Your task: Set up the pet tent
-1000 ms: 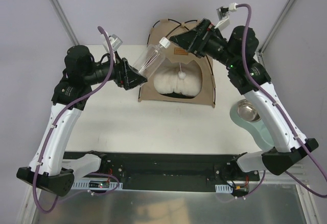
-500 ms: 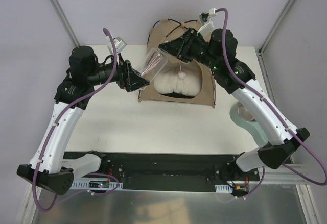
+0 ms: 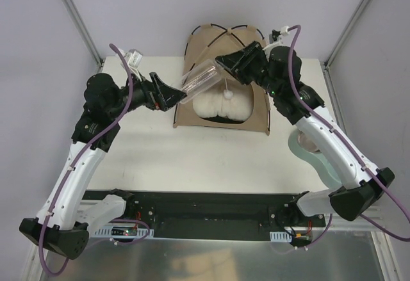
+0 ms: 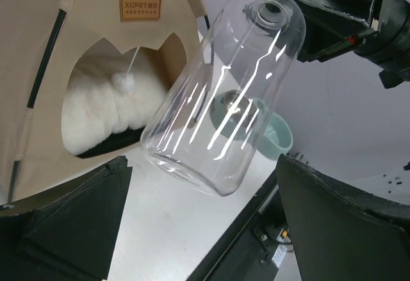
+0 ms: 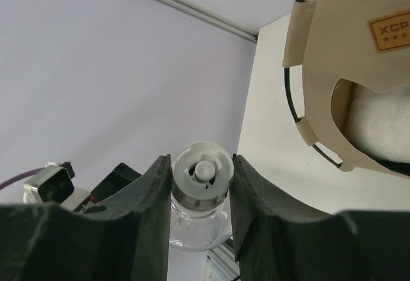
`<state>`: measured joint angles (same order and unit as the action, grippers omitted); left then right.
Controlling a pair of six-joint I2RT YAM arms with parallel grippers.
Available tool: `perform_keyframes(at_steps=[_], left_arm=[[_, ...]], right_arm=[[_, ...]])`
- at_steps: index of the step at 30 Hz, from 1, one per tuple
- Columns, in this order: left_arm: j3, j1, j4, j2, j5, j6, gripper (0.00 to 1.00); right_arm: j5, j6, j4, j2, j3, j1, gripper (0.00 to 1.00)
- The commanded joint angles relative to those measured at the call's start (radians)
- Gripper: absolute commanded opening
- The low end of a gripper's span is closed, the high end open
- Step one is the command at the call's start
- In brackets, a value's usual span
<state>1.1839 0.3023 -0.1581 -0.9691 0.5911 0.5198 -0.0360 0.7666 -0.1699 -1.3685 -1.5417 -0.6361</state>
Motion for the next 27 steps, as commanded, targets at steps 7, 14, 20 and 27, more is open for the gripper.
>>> perform_keyframes(at_steps=[7, 14, 20, 27], left_arm=[[0.14, 0.008, 0.057, -0.071, 0.137, 0.008, 0.99], [0.197, 0.008, 0.022, -0.141, 0.38, -0.046, 0.99], [0.191, 0.04, 0.023, -0.206, 0.478, 0.0, 0.99], [0.178, 0.101, 0.022, -0.255, 0.509, 0.035, 0.97]], right_arm=[[-0.35, -0.127, -0.239, -0.055, -0.255, 0.038, 0.0], [-0.476, -0.357, -0.396, -0.093, -0.328, 0.003, 0.0], [-0.505, -0.383, -0.359, -0.118, -0.324, -0.034, 0.0], [-0.568, -0.427, -0.339, -0.17, -0.377, -0.062, 0.02]])
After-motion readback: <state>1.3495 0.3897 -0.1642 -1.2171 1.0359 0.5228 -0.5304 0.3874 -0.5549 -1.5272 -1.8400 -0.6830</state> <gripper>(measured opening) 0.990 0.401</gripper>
